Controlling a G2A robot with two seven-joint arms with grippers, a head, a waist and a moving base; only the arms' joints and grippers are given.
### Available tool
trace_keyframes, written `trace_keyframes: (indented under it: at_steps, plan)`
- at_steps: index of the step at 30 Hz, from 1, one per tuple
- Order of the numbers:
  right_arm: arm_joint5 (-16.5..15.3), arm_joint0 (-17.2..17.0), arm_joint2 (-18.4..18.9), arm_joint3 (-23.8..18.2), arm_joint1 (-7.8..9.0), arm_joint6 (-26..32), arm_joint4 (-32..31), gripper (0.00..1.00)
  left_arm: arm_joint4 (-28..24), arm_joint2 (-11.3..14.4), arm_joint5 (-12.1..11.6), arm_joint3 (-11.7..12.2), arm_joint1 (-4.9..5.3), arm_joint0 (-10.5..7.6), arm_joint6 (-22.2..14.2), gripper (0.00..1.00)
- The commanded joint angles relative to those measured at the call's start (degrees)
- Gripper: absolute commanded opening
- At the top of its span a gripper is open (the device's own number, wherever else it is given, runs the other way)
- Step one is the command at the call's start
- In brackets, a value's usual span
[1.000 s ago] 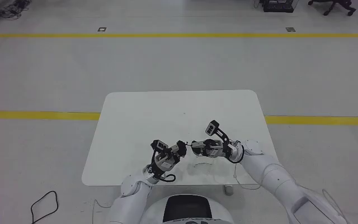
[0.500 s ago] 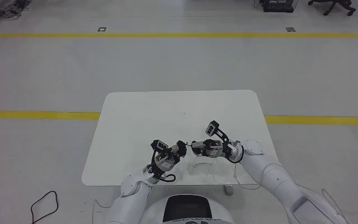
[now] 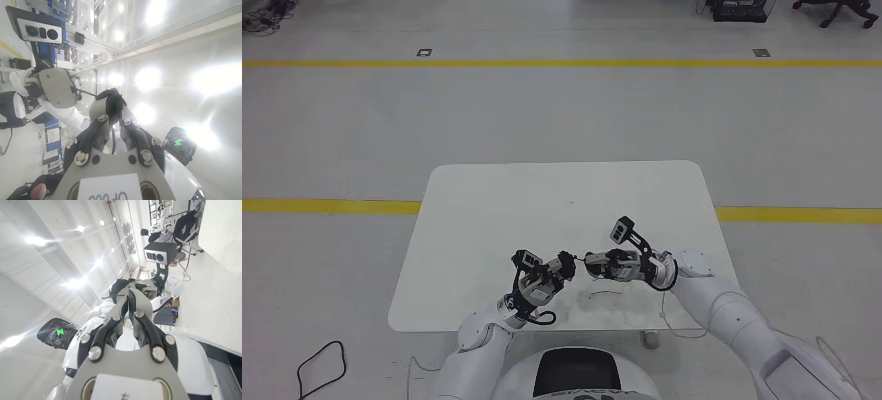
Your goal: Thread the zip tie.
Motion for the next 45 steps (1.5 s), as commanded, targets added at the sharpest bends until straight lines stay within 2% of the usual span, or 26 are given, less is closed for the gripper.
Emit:
trace_keyframes:
  at_steps: [1, 45]
  plan:
    - [0.07, 0.04, -0.06, 0.15, -0.08, 0.0, -0.06, 0.0, 0.0, 0.0, 0.0, 0.0, 0.0, 0.0, 0.0, 0.0]
    - [1.08, 0.87, -0.91, 3.36, -1.36, 0.0, 0.36, 0.0, 0.0, 0.0, 0.0, 0.0, 0.0, 0.0, 0.0, 0.0]
